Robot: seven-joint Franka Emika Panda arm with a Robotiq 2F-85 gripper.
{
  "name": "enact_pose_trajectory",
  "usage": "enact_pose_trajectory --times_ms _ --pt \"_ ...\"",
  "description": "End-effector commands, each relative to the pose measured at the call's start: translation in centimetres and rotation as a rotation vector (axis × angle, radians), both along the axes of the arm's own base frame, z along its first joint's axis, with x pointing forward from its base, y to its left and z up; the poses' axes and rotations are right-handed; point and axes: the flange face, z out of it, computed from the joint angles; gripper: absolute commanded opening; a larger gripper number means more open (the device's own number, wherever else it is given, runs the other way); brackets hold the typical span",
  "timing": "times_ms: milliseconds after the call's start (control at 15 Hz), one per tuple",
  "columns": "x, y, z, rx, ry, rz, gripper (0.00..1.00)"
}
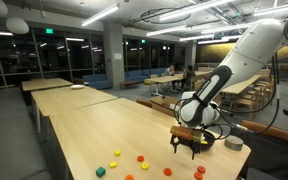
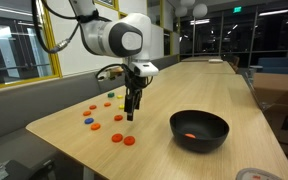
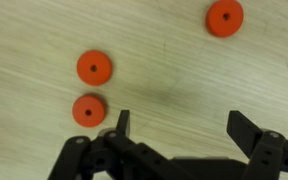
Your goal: Put some of the rings in the bowl
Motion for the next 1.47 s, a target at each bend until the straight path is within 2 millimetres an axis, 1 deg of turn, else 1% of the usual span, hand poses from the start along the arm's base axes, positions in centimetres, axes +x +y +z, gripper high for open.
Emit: enact_pose_trajectory --times_ms 0,200,333,800,1400 --pt "-1.9 3.2 0.2 0.032 -0.036 -0.085 1.0" --pt "-2.9 4.8 -0.4 0.044 -0.028 -0.145 1.0" --pt "-3.5 5.2 -0.8 0.04 -0.011 -0.177 1.0" --pt "-5.9 5.0 -1.9 0.03 0.038 -0.253 1.0" --pt "-9.0 5.2 -1.8 0.031 -0.014 -0.275 1.0"
